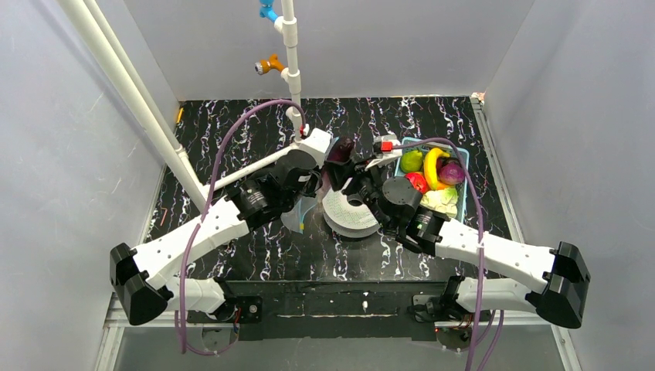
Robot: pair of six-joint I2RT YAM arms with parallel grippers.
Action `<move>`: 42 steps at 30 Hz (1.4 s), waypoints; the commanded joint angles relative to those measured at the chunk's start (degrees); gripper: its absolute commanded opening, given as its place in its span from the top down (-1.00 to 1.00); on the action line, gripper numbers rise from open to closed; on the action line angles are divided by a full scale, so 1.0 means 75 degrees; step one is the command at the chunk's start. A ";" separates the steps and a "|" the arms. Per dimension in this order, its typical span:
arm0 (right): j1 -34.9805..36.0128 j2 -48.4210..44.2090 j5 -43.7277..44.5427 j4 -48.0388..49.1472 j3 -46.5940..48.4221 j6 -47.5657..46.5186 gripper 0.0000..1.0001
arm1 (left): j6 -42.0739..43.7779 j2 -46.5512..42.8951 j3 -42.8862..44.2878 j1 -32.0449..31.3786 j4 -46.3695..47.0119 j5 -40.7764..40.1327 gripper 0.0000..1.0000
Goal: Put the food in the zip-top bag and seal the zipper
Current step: Place the fake vegetable in the zipper food storage bag.
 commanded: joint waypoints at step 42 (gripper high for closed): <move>-0.0768 0.0295 0.0876 -0.4623 0.2038 0.1100 -0.90 | -0.0293 -0.0427 -0.0180 -0.0009 0.0265 -0.0094 1.00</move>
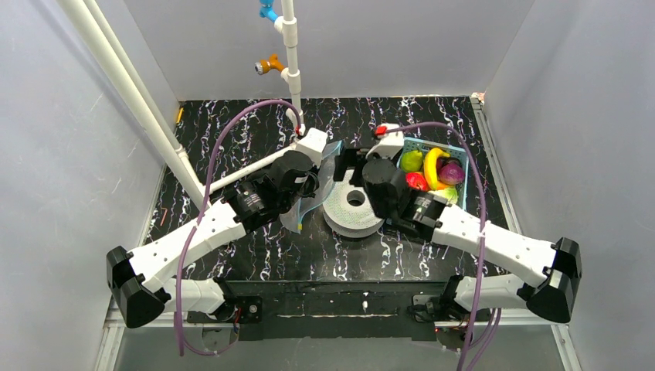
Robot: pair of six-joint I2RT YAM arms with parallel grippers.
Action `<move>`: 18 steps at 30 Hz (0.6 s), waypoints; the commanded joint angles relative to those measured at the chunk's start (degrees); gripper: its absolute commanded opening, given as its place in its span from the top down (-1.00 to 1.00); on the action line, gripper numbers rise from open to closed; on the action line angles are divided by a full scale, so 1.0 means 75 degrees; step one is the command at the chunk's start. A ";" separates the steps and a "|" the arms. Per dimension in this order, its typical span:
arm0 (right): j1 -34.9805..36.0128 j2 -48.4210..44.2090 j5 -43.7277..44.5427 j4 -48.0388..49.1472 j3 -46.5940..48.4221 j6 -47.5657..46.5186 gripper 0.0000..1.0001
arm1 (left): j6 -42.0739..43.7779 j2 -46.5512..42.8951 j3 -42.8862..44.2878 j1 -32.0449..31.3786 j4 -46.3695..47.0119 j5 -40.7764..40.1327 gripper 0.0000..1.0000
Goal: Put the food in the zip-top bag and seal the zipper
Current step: Place the fake vegetable in the zipper food storage bag, then pick up the fake fruit from the bin.
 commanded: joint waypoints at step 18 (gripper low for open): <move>-0.5012 -0.1054 -0.4217 -0.2934 -0.0849 0.1726 -0.97 | -0.0086 -0.0036 0.0023 -0.0006 0.0031 -0.0256 1.00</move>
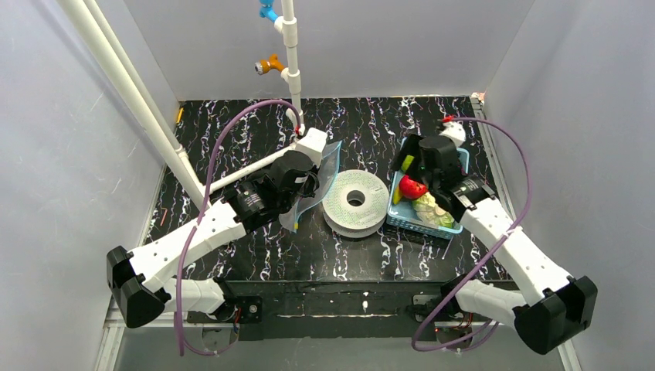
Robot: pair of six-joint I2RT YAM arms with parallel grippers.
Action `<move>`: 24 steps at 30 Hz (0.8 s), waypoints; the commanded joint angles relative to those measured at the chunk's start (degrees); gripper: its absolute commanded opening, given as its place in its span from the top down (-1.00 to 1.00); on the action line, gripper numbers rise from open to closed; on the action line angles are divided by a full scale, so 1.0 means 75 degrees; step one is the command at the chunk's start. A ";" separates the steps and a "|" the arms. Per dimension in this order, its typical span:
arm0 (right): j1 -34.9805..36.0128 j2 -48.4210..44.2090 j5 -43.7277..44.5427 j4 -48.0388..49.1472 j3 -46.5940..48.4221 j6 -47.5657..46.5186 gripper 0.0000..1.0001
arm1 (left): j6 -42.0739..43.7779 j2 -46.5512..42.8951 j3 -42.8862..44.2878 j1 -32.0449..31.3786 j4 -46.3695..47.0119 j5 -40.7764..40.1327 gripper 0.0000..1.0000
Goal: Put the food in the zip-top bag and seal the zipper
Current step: Pick up the fake fruit from the bin.
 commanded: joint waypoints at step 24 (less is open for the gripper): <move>-0.1482 0.3483 -0.0923 -0.0682 0.0471 -0.0874 -0.46 | -0.0122 0.0083 0.0034 -0.0006 0.0005 -0.0131 1.00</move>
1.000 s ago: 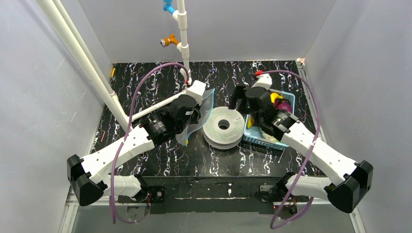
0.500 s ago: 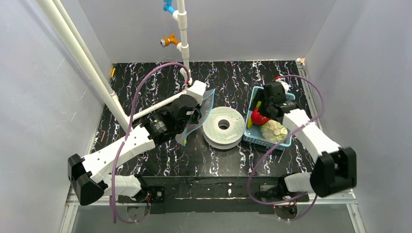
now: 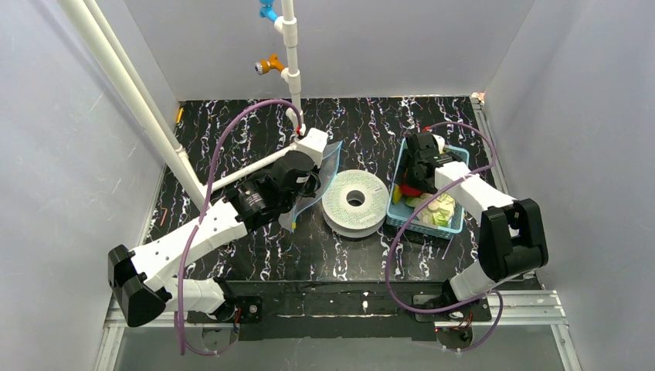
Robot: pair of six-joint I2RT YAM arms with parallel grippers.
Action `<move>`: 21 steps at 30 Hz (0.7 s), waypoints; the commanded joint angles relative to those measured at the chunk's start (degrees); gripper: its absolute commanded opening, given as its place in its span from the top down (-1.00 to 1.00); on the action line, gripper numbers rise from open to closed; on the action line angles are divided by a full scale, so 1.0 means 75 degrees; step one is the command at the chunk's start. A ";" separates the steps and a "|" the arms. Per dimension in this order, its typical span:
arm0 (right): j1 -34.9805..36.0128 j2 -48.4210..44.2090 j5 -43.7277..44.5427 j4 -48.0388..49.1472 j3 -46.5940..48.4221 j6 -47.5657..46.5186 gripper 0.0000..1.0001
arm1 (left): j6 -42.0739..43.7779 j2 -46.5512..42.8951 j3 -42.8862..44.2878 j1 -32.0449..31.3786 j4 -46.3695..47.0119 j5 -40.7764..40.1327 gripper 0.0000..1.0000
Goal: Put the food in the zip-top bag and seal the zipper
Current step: Pick up the fake fruit from the bin.
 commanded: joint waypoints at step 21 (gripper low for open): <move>0.0842 -0.3545 -0.3601 0.2003 -0.0462 -0.0620 0.69 | -0.0121 0.0075 0.0057 -0.0007 -0.0030 -0.0048 1.00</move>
